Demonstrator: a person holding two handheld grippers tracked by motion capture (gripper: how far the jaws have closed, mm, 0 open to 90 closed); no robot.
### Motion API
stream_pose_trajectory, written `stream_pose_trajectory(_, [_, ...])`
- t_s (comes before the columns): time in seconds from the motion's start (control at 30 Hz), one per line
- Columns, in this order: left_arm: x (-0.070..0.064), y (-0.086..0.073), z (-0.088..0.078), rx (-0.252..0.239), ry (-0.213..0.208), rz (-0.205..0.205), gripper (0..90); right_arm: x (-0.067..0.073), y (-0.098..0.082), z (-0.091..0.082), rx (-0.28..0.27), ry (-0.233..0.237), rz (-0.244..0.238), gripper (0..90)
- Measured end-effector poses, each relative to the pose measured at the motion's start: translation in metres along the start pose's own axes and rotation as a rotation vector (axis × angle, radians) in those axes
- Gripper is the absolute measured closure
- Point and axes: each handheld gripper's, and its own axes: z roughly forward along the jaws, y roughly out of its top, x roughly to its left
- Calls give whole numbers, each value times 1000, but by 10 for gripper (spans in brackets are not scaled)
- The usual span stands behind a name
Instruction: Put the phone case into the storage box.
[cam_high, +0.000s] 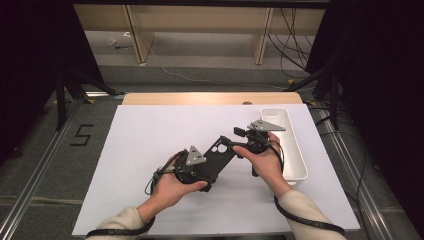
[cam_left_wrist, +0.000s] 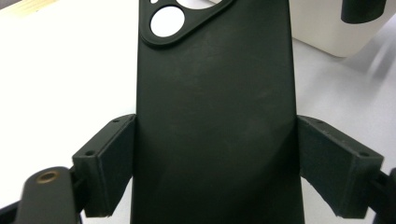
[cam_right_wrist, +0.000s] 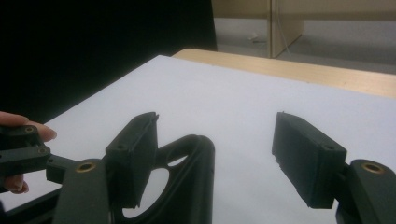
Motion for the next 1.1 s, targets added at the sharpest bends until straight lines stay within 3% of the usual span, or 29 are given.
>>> stream_pose_trajectory(0.53, [-4,0,1,-9,15,23,162,-2,-5,7,58,22,106,347])
stream_pose_trajectory(0.63, [-5,0,1,-10,12,21,162,-2,-6,8,62,36,113,379])
stream_pose_trajectory(0.9, [-5,0,1,-16,16,27,162,-1,-7,8,86,69,192,442])
stream_pose_trajectory(1.1, [-6,-1,3,-16,12,26,161,-1,-8,8,95,74,210,479])
